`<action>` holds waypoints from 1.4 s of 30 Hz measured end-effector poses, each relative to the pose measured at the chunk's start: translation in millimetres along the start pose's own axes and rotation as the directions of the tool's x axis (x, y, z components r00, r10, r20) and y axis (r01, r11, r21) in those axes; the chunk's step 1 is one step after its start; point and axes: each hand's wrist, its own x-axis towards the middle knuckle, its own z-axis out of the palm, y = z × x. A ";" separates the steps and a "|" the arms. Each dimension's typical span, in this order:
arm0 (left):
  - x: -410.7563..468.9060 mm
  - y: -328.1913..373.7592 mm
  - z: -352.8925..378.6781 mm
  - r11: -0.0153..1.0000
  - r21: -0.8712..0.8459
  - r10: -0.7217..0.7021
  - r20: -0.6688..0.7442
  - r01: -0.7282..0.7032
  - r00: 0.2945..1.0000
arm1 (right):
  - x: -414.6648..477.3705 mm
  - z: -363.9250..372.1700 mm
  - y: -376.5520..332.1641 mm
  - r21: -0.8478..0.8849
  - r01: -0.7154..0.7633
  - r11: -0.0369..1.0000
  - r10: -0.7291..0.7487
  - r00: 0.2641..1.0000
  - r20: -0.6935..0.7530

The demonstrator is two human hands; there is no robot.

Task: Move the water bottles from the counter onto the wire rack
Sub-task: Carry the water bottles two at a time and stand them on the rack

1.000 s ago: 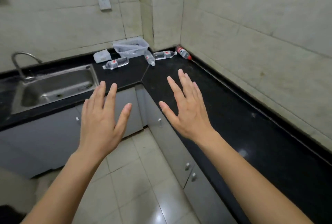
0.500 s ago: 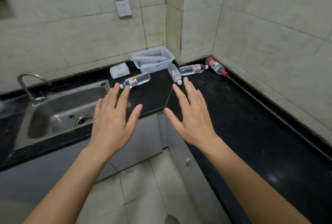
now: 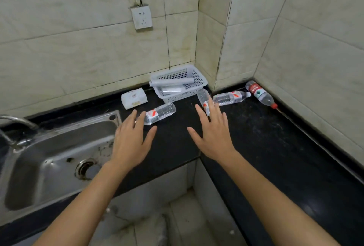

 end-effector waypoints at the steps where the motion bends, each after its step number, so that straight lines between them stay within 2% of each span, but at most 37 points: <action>1: 16.8 -12.2 13.6 1.000 0.002 0.007 0.027 -0.007 1.000 | 10.7 13.8 4.5 -0.011 -0.029 1.000 0.029 0.999 0.018; 5: 91.3 -57.1 61.6 0.999 -0.007 0.049 0.155 -0.048 0.987 | 60.5 59.4 19.5 -0.075 -0.154 0.985 0.163 0.976 0.143; 10: 177.0 -90.5 117.1 0.998 0.016 0.048 0.303 -0.055 0.952 | 108.8 97.8 43.8 -0.145 -0.295 0.944 0.325 0.908 0.266; 15: 216.7 -101.7 164.0 0.999 0.018 -0.051 0.461 0.048 0.886 | 119.8 124.8 75.2 -0.180 -0.410 0.894 0.447 0.823 0.349; 18: 220.4 -114.1 191.3 0.991 0.066 -0.137 0.505 0.120 0.852 | 132.5 146.4 101.1 -0.142 -0.500 0.854 0.516 0.778 0.358; 21: 214.5 -126.1 213.8 0.967 0.068 -0.243 0.528 0.244 0.814 | 141.4 170.6 121.3 -0.031 -0.661 0.750 0.626 0.693 0.358; 23: 213.5 -128.2 224.5 0.958 0.044 -0.266 0.514 0.284 0.815 | 147.5 185.8 134.8 0.056 -0.724 0.687 0.667 0.660 0.346; 28: 222.1 -132.2 242.7 0.936 -0.014 -0.315 0.413 0.351 0.854 | 160.4 217.0 154.5 0.182 -0.704 0.686 0.640 0.704 0.309; 31: 219.0 -137.5 248.5 0.936 -0.057 -0.294 0.414 0.346 0.862 | 154.4 224.1 151.1 0.240 -0.709 0.663 0.655 0.704 0.274; 35: 204.9 -127.7 247.7 0.942 -0.068 -0.270 0.435 0.330 0.859 | 133.3 218.8 137.2 0.333 -0.716 0.614 0.617 0.698 0.363; 40: 190.2 -113.4 244.2 0.907 -0.131 -0.290 0.496 0.401 0.819 | 93.0 218.6 116.2 0.271 -0.729 0.629 0.560 0.666 0.493; 42: 183.5 -109.7 242.7 0.884 -0.180 -0.287 0.519 0.431 0.805 | 97.3 220.6 109.9 0.311 -0.772 0.554 0.582 0.627 0.518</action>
